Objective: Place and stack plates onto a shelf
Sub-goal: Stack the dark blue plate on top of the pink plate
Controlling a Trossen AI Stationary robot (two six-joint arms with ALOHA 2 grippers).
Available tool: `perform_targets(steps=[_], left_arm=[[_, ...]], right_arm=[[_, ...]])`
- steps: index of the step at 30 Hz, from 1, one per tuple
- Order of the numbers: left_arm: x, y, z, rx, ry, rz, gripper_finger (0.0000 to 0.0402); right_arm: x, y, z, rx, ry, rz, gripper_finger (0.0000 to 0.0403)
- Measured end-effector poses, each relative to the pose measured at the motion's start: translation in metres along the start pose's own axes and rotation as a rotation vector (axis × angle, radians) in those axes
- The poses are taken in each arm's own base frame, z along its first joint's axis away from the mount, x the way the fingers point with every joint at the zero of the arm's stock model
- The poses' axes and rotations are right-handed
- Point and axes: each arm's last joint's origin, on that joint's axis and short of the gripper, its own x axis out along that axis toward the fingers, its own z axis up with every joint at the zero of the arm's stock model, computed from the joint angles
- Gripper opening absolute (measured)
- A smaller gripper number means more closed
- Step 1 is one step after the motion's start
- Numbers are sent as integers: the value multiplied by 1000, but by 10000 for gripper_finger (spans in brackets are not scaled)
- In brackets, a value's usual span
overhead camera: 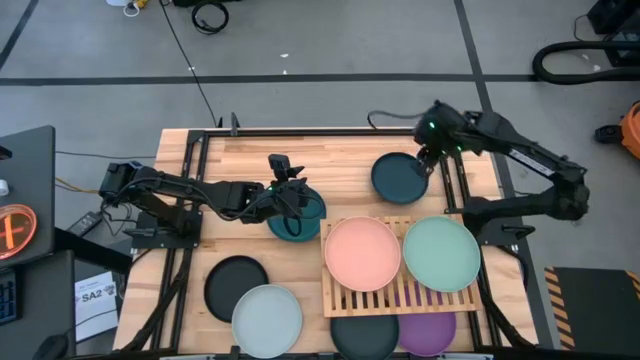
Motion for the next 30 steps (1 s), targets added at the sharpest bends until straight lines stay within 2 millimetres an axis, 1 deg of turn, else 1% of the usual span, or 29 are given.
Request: perform_targets(steps=[4,8,13,18,22,25,30], left_arm=[[0,0,0,0,0,0,167],[0,0,0,-14,0,0,167],[0,0,0,-100,0,0,167],[0,0,0,-97,-1,0,167],[0,0,0,-97,0,0,167],[0,0,0,-96,0,0,167],[1,0,0,-97,2,1,167]], right_arm=[[23,-16,13,23,66,9,158],[43,-26,20,40,141,38,158],[63,-36,26,113,223,3,158],[81,-45,25,145,307,-18,158],[88,-54,19,188,343,-20,158],[88,-62,13,229,342,-23,158],[87,-66,1,273,206,36,158]])
